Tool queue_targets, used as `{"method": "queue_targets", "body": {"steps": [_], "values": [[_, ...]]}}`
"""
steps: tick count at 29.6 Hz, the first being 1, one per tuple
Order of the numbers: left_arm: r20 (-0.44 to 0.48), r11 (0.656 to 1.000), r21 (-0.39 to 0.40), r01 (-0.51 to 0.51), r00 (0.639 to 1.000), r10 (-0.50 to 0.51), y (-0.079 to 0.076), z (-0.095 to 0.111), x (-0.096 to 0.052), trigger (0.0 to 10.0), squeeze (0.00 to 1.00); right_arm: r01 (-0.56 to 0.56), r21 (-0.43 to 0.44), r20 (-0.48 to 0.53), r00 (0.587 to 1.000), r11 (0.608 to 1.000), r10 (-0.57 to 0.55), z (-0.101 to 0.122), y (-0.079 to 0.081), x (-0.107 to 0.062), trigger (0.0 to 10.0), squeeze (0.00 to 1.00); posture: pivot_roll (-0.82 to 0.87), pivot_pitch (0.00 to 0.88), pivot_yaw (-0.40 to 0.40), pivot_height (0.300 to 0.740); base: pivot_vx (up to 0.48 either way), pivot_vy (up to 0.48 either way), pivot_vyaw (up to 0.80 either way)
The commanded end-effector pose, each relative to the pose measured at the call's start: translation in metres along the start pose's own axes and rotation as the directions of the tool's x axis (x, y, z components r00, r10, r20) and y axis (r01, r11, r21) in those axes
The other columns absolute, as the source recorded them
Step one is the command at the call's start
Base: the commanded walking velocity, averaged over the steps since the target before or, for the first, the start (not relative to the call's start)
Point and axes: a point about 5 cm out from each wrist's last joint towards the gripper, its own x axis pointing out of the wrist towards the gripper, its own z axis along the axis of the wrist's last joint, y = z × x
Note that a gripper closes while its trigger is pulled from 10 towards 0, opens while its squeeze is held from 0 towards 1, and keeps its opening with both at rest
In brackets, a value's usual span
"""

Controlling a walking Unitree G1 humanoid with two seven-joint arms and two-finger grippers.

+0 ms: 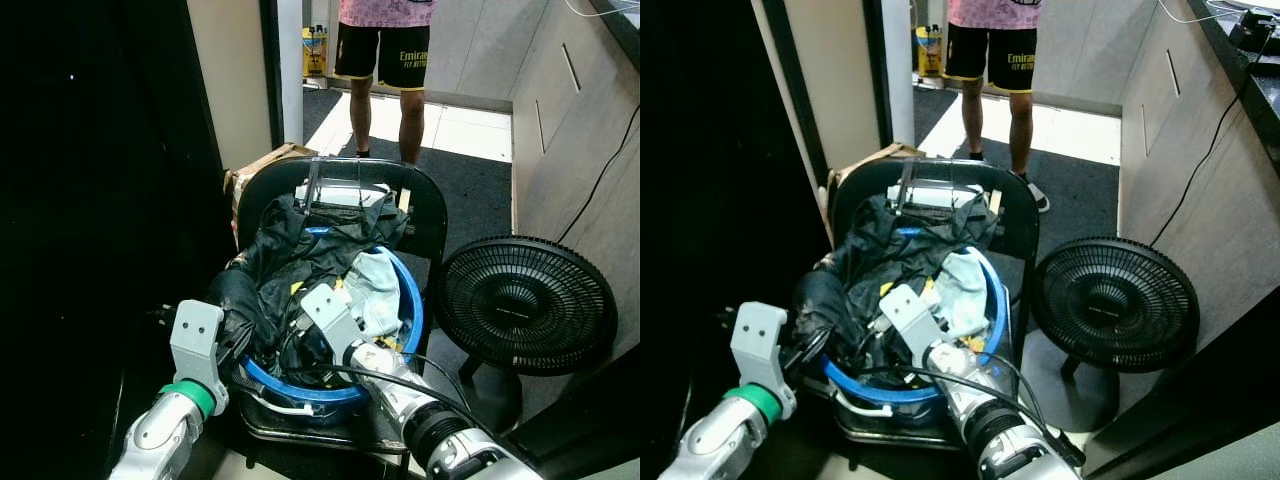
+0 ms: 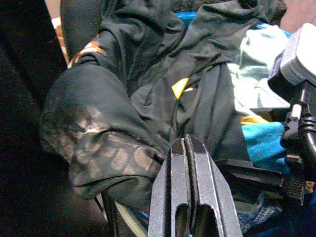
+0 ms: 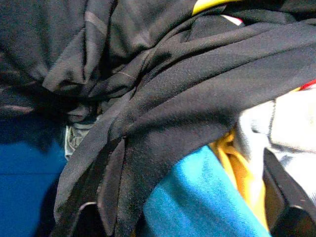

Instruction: Clothes washing

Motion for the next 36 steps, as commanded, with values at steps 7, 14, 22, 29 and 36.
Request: {"method": "queue_targets", "body": {"steps": [7, 14, 22, 29, 36], "values": [[-0.034, 1.0, 0.009, 0.012, 0.999, -0.012, -0.001, -0.007, -0.004, 10.0, 0.0, -0.118, 0.02, -0.044, 0.992, 0.993, 0.119, -0.022, 0.025, -0.001, 0.0, 0.0, 0.03, 0.188, 0.096, 0.74, 0.0, 0.0, 0.0], [-0.033, 1.0, 0.008, 0.018, 0.999, -0.018, -0.002, -0.008, -0.004, 10.0, 0.0, -0.132, 0.035, 0.005, 0.991, 0.991, 0.132, -0.019, 0.026, -0.003, 0.0, 0.0, 0.03, 0.17, 0.093, 0.74, 0.0, 0.0, 0.0], [-0.028, 1.0, 0.006, 0.018, 0.999, -0.018, -0.002, -0.009, -0.007, 10.0, 0.0, -0.082, 0.145, 0.123, 0.99, 0.986, 0.064, -0.02, 0.011, -0.019, 0.0, 0.0, 0.02, 0.146, 0.088, 0.74, 0.0, 0.0, 0.0], [-0.016, 1.0, 0.003, 0.019, 1.0, -0.019, -0.001, -0.008, -0.005, 10.0, 0.0, -0.014, 0.179, 0.106, 0.994, 0.984, -0.005, -0.053, -0.002, -0.051, 0.0, 0.0, 0.01, 0.131, 0.082, 0.74, 0.0, 0.0, 0.0], [-0.005, 0.999, -0.008, 0.031, 0.999, -0.031, -0.004, -0.007, -0.003, 10.0, 0.0, 0.05, 0.303, 0.191, 0.975, 0.952, -0.112, -0.061, -0.016, -0.088, 0.0, 0.0, -0.01, 0.119, 0.101, 0.74, 0.0, 0.0, 0.0]]}}
